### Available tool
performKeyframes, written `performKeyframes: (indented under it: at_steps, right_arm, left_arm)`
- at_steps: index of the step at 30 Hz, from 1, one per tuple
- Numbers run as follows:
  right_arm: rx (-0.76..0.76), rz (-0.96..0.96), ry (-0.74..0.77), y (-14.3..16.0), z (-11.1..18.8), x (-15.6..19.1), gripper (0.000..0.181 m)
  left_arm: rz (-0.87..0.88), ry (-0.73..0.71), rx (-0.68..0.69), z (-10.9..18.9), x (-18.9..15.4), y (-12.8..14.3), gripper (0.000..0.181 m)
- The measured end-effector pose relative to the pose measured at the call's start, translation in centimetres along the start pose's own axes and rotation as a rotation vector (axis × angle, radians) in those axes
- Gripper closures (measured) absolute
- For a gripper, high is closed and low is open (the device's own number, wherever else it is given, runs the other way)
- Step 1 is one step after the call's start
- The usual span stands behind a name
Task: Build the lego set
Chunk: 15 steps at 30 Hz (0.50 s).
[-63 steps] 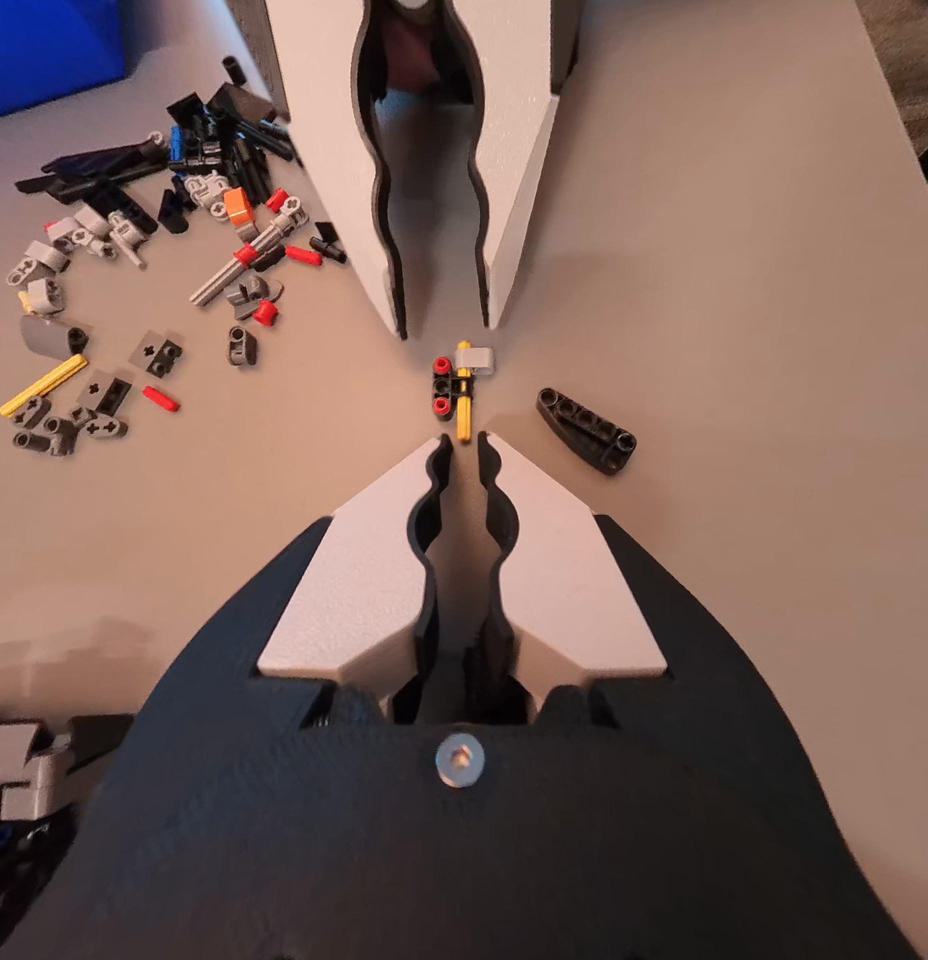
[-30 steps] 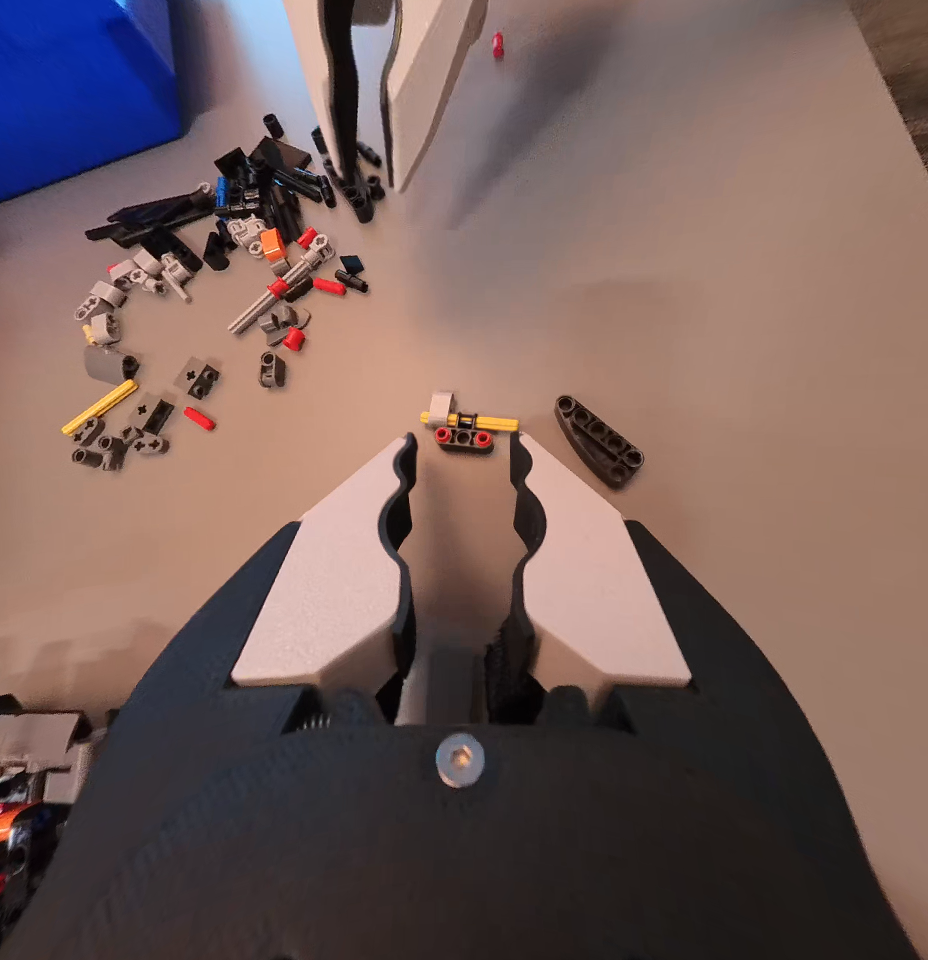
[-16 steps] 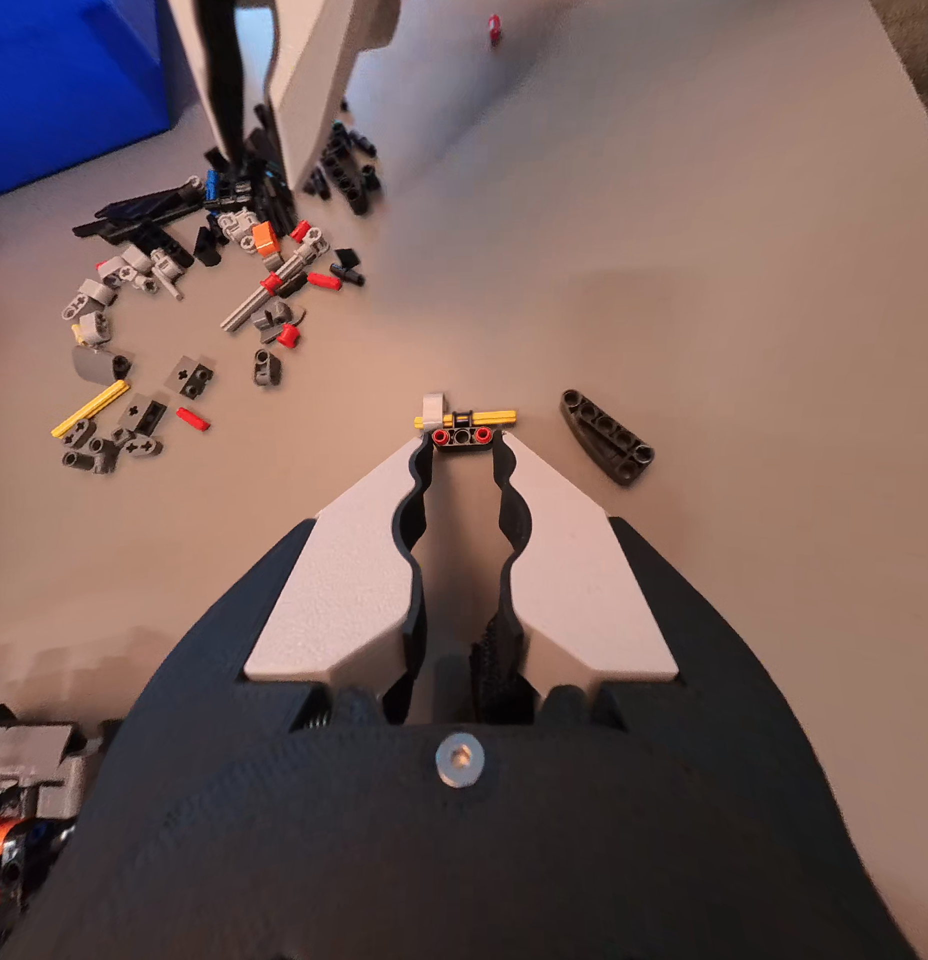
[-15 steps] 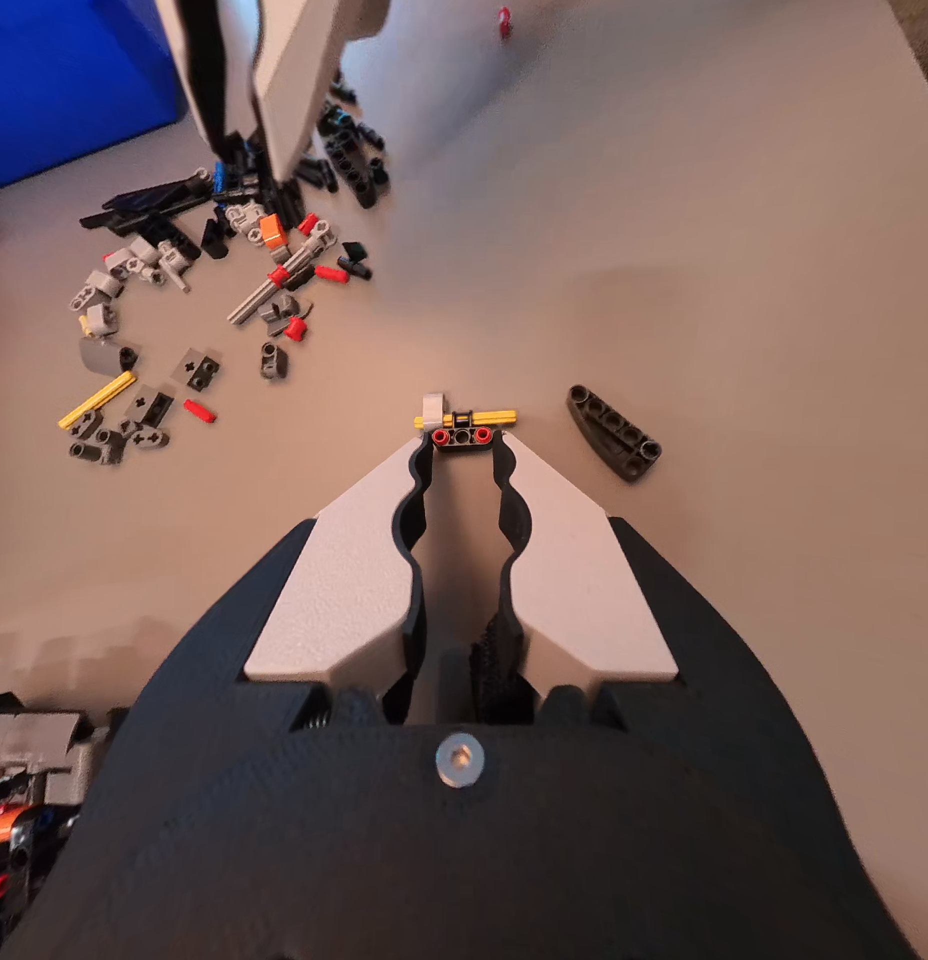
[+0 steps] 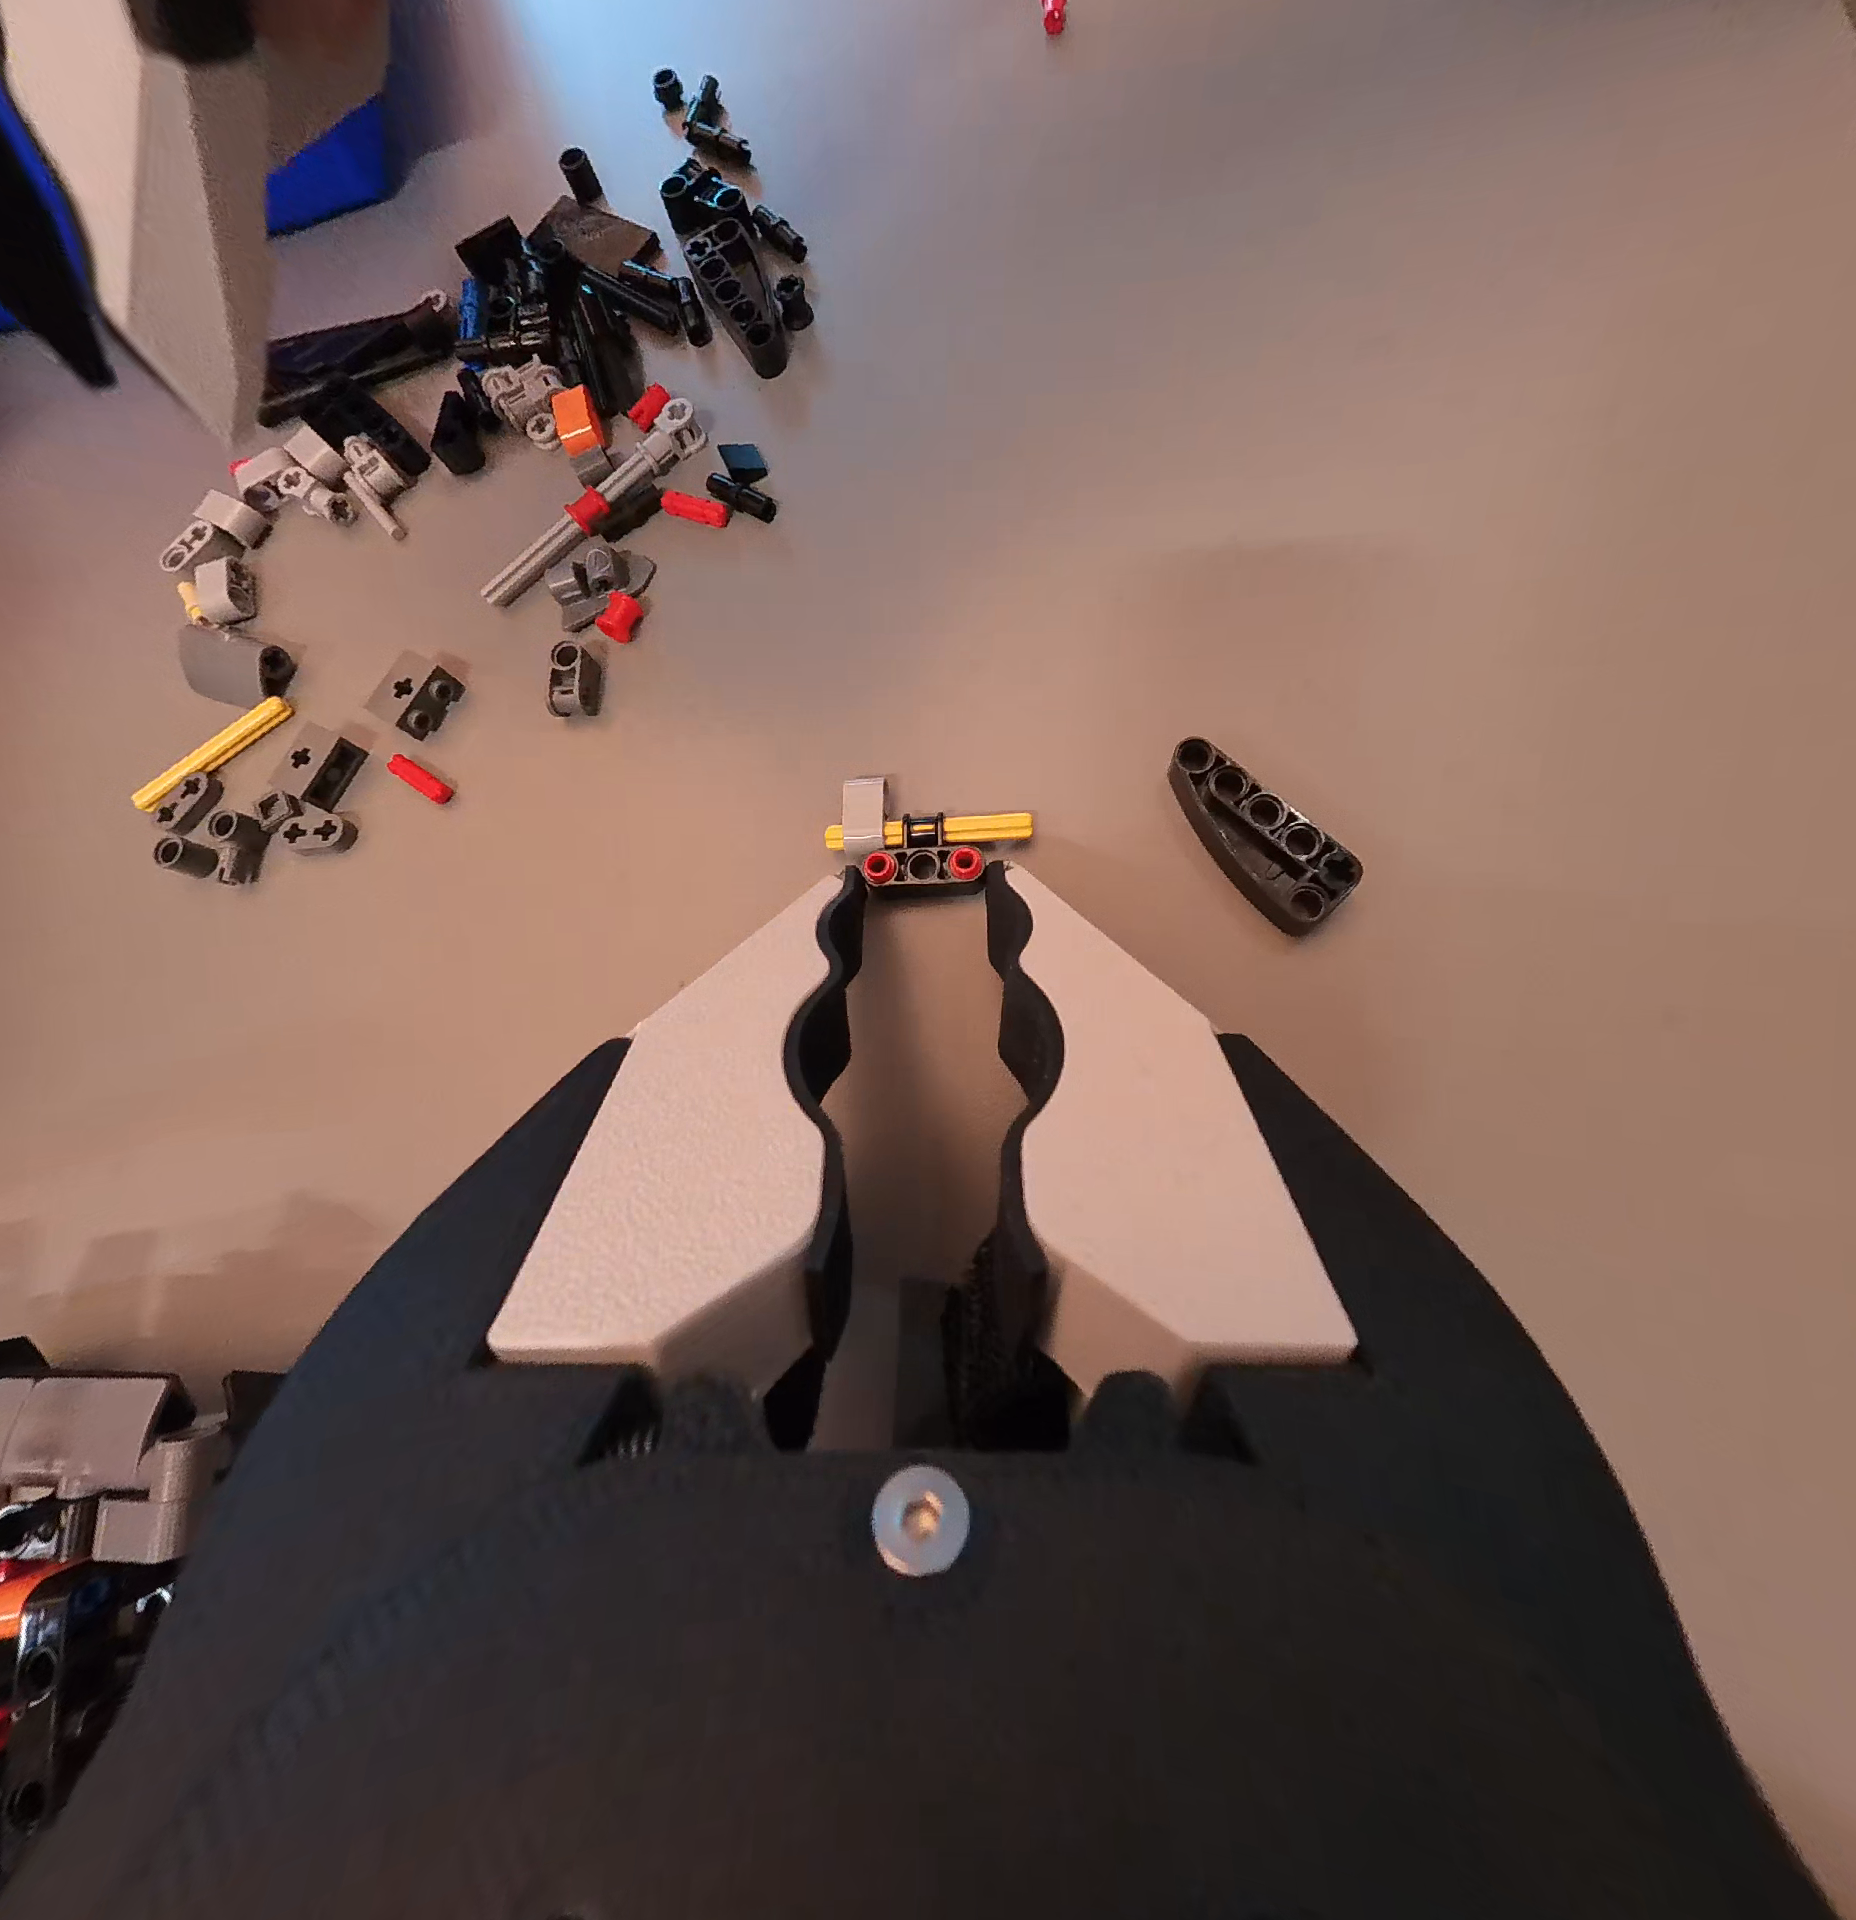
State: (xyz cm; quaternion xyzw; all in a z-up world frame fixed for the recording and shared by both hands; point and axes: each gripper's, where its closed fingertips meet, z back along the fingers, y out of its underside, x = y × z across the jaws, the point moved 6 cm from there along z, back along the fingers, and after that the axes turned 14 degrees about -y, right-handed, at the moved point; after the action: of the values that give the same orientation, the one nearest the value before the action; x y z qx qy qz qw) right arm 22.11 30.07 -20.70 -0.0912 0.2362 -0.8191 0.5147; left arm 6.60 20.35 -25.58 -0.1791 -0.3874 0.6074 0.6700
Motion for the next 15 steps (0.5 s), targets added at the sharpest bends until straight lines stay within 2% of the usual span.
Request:
performKeyframes:
  at_steps: [6, 10, 15]
  right_arm:
    - [0.173, 0.212, -0.063, -1.9, -2.1, -0.8, 0.168]
    - [0.354, 0.289, -0.077, -1.3, -3.6, -2.1, 0.172]
    - [0.431, 0.330, -0.101, -0.8, -4.4, -2.7, 0.169]
  left_arm:
    - [-0.008, -0.004, -0.001, 0.0, 0.0, 0.0, 0.159]
    - [-0.007, -0.005, 0.000, 0.0, 0.0, 0.0, 0.159]
    - [-0.007, -0.004, 0.000, 0.0, 0.0, 0.0, 0.160]
